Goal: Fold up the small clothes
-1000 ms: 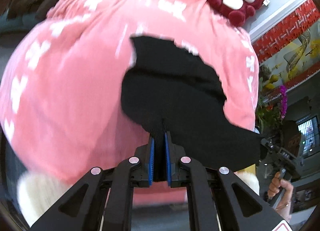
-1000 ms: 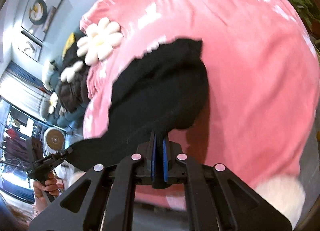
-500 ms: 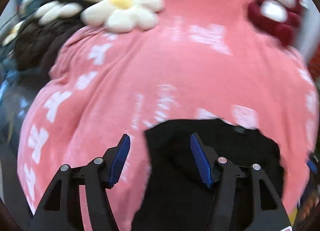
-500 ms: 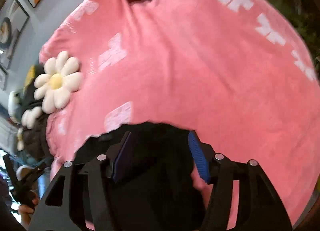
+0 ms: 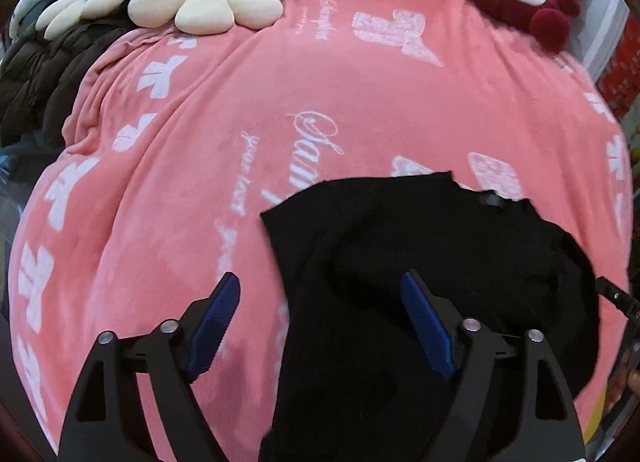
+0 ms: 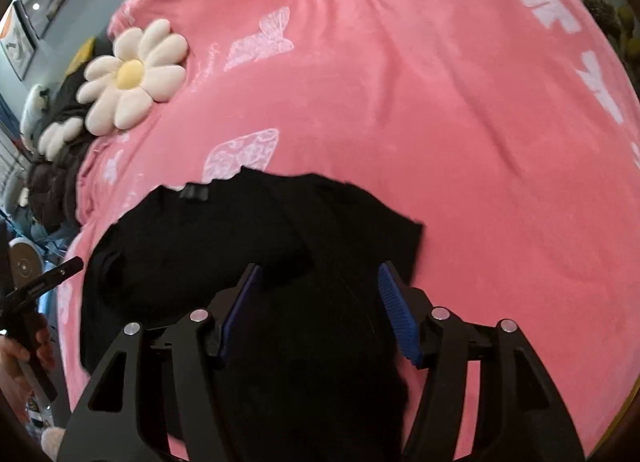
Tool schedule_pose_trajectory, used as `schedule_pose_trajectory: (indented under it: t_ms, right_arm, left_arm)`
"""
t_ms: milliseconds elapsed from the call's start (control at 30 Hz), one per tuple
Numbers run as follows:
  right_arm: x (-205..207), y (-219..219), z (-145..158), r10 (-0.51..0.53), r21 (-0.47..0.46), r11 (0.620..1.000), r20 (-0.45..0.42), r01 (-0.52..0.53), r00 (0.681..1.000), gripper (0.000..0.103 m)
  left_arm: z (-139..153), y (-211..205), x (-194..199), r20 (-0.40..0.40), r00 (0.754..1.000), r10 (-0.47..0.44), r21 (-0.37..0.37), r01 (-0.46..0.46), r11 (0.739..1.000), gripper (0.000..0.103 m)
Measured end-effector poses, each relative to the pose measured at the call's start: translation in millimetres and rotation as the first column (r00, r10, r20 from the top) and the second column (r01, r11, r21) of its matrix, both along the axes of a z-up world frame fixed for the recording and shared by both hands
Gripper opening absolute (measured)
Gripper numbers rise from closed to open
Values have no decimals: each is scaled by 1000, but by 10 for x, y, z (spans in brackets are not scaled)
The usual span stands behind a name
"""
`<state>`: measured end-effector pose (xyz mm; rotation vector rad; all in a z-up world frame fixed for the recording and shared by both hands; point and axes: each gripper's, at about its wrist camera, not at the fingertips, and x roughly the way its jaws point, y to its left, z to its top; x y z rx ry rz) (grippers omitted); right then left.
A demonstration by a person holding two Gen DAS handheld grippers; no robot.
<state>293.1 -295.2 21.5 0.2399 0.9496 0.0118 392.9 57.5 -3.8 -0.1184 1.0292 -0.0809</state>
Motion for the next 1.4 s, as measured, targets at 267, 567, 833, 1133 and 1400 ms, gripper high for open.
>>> schedule_pose_trajectory:
  t_ms: [267,567,833,1133,1400]
  right_arm:
    - [122,-244,224,-59,102,994,126,47,990,5]
    - [-327,-432,-113,-122,69,990,12,121,993,58]
    - [-1187,-364,-423,-70,162,983,-94,85,993,62]
    - [-1107,-196,-518,-87,281,954,-88,108,992,12]
    - [-1376,-289,76,-35,332,942,-50,50,998,8]
  left_arm:
    - [53,59,377,68,998,2,-32,1,1000,3]
    - [-148,348,222,-25,994,104,-83,-106,991,52]
    - [-400,521,-959,-82,995,58,-181,-72,981,65]
    - [-528,421,-1050,-113,988,105,-296,-135,946,11]
    - [-19,542,-1260,-128,990,50,-378,-95,921,3]
